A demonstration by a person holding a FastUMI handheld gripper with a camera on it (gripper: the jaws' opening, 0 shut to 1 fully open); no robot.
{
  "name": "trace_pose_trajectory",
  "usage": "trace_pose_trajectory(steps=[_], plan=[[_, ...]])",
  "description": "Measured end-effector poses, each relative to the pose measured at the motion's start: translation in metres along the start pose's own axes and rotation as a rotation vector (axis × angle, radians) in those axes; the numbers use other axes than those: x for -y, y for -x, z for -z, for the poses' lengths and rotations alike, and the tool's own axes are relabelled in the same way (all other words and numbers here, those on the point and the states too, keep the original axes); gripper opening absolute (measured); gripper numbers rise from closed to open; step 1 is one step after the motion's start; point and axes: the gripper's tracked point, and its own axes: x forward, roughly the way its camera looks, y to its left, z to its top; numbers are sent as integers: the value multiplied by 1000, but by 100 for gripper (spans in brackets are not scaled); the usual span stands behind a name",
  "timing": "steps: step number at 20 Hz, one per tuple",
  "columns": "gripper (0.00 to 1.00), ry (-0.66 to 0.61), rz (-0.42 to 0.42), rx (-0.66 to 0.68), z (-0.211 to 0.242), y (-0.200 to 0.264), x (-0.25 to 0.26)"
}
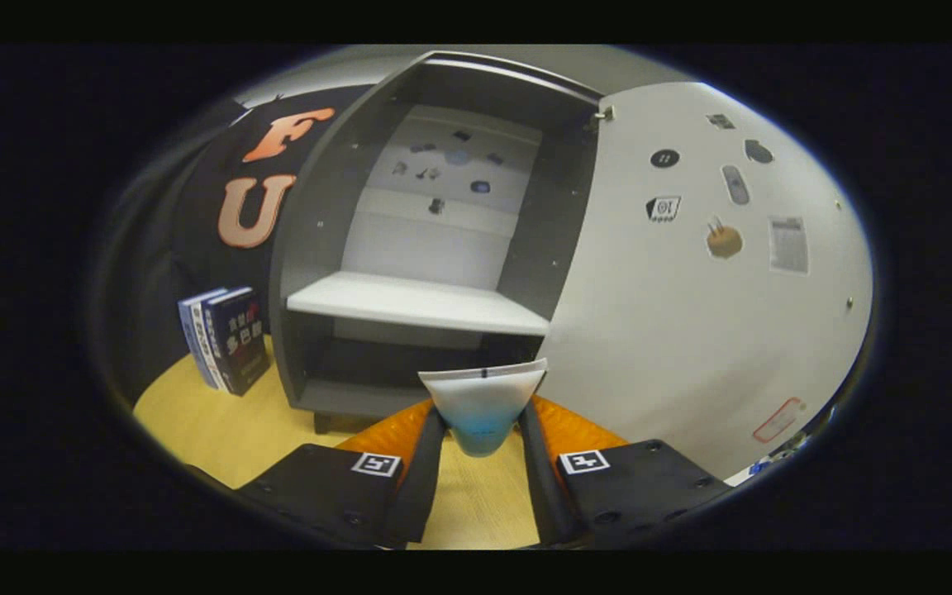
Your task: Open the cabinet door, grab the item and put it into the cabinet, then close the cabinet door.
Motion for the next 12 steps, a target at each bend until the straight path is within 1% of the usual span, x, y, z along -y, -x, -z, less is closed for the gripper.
trace_pose_trajectory(steps=[3, 4, 6, 8, 12], plan=[[56, -22, 19, 39, -73, -9, 1], [56, -19, 26, 45, -92, -18, -1], [56, -22, 18, 39, -117, -44, -9], [56, -40, -5, 15, -129, -74, -23], [56, -18, -45, -83, -124, -138, -46]])
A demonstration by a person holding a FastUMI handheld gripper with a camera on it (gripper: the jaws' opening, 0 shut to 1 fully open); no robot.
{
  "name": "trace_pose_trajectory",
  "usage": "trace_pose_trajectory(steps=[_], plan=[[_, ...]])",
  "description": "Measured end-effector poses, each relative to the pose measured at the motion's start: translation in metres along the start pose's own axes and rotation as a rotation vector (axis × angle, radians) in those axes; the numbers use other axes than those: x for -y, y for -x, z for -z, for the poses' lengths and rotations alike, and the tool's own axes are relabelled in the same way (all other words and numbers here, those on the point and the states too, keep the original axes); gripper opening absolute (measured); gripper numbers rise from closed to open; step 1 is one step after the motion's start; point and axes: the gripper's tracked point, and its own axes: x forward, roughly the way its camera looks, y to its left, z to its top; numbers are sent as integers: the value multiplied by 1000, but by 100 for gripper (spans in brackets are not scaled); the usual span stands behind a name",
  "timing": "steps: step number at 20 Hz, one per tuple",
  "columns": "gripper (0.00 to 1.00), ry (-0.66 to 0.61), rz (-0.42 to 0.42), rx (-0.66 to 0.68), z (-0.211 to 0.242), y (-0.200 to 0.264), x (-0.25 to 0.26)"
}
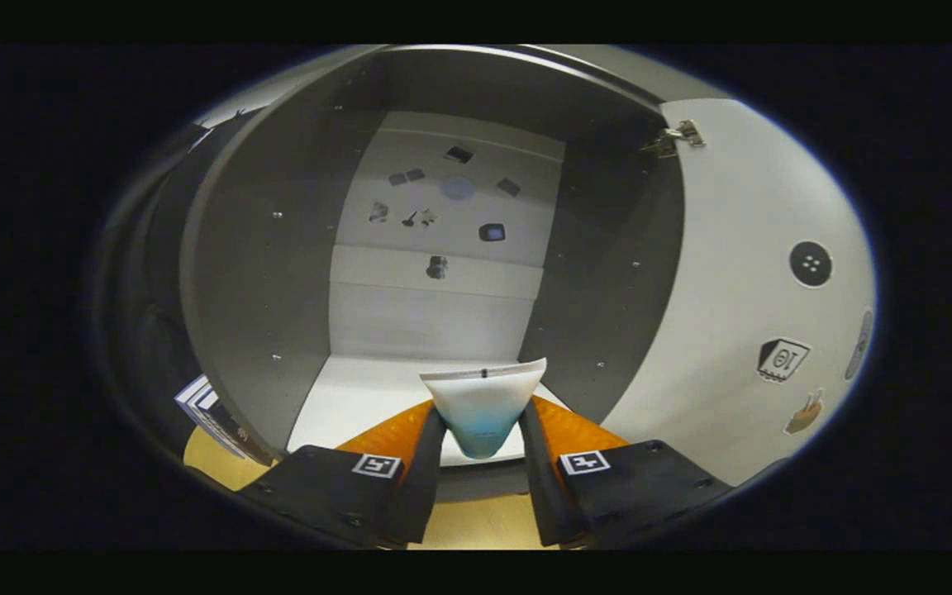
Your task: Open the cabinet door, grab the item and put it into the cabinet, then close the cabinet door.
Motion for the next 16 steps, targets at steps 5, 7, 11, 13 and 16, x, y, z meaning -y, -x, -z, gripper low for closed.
trace_pose_trajectory(steps=[5, 7, 11, 13, 16], plan=[[56, -41, -88, -100, 17, -55, -24], [56, -44, -88, -127, 24, -69, -23], [56, -42, -89, -168, 36, -85, -22], [56, -48, -100, -156, 36, -90, -25], [58, -63, -90, -133, 37, -93, -21]])
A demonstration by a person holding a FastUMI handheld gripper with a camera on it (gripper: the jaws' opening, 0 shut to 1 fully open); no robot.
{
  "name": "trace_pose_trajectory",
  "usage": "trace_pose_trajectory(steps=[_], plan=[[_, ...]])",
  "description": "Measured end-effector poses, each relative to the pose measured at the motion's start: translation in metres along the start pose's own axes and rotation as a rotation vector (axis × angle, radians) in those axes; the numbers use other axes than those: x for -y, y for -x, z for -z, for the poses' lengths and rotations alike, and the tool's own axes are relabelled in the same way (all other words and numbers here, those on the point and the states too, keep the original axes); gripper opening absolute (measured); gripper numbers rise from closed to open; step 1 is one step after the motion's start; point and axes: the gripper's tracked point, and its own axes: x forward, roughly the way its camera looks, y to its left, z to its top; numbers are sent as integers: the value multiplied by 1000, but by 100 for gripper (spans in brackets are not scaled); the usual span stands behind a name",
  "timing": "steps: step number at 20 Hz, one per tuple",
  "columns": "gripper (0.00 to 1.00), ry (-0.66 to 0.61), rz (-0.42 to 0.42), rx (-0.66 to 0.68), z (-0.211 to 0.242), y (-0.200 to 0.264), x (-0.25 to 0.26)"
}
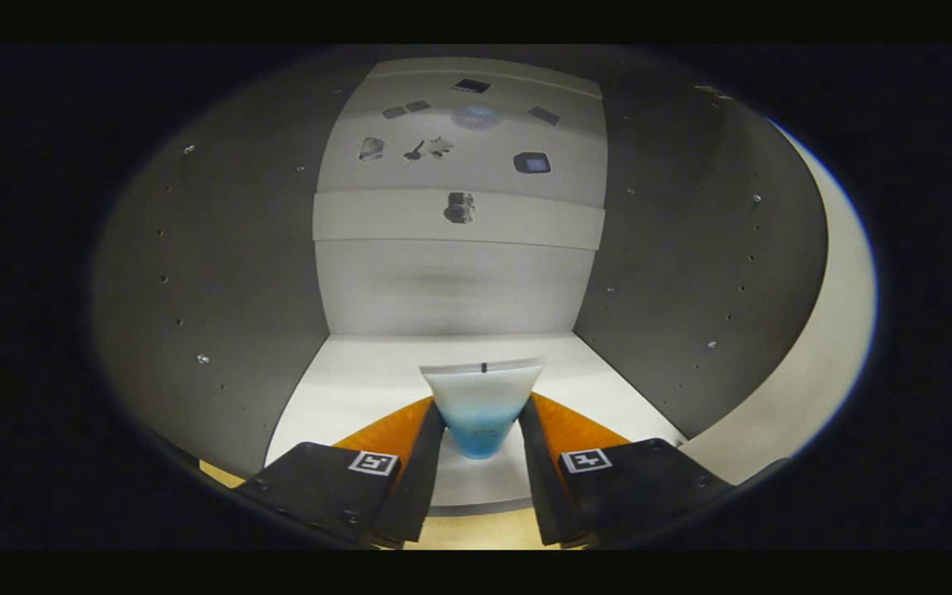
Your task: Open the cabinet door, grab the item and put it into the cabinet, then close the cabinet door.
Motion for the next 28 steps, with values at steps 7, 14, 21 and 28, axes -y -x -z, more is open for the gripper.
trace_pose_trajectory(steps=[7, 14, 21, 28], plan=[[89, 58, 2, 84, -4, 10, -6], [94, 11, -75, 431, -50, 109, -5], [97, 18, -84, 564, -20, 247, 44], [97, 20, -56, 535, 56, 346, 103]])
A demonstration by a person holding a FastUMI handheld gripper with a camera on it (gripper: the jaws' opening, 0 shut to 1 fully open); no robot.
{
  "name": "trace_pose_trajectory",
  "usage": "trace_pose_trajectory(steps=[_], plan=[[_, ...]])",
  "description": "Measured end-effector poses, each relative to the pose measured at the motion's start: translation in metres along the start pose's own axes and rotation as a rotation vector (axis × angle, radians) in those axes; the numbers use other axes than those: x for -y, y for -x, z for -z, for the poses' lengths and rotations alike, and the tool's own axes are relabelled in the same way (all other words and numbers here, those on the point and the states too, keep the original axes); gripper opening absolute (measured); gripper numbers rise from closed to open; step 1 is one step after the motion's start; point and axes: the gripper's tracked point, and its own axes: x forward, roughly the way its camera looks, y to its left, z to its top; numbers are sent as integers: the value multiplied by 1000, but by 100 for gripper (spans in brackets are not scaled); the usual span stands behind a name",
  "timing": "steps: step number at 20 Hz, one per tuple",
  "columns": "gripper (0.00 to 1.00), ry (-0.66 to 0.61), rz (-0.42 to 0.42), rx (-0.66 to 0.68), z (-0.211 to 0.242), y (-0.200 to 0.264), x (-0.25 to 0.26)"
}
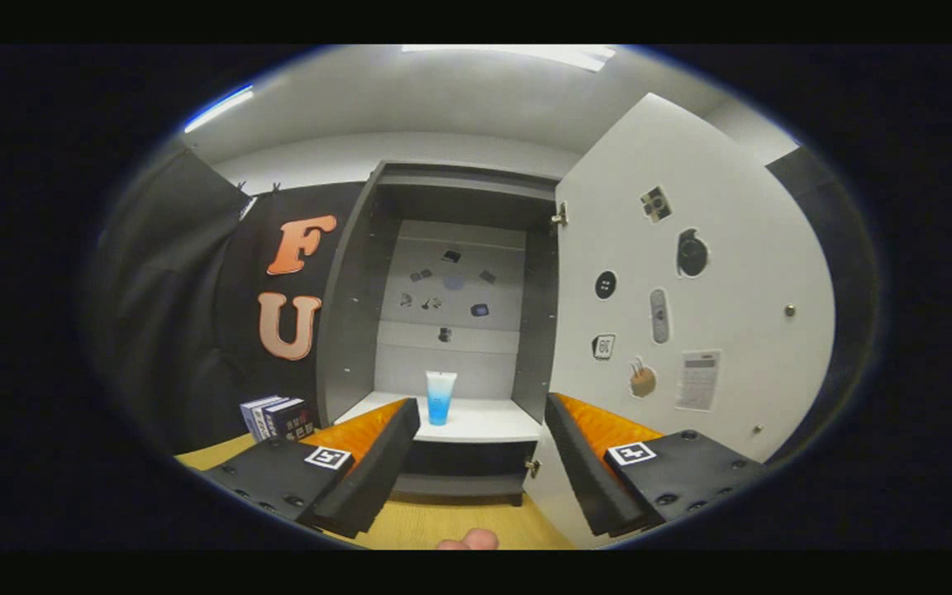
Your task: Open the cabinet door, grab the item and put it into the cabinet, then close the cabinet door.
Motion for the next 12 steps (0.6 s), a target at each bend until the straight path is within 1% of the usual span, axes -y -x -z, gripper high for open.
trace_pose_trajectory(steps=[3, 5, 7, 9, 12], plan=[[98, -16, 1, -9, 9, 39, 12], [97, -21, 18, -19, 16, 60, 26], [97, 3, 68, -49, 24, 74, 47], [97, 39, 151, -62, 34, 90, 76], [97, 38, 263, -65, 43, 107, 113]])
